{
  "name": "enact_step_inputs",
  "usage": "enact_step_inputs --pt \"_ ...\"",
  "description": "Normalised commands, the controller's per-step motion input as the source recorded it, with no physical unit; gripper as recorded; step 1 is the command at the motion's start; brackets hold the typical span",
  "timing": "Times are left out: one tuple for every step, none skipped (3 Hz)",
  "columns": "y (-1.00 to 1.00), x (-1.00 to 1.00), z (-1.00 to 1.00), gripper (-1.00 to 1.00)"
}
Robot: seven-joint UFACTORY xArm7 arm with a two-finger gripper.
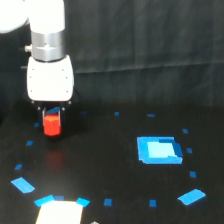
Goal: Pick up the red object from the table
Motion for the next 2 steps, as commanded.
enact_step_inputs --pt "-0.09 0.71 1.0 -0.59" --pt "-0.24 0.36 0.89 -1.0"
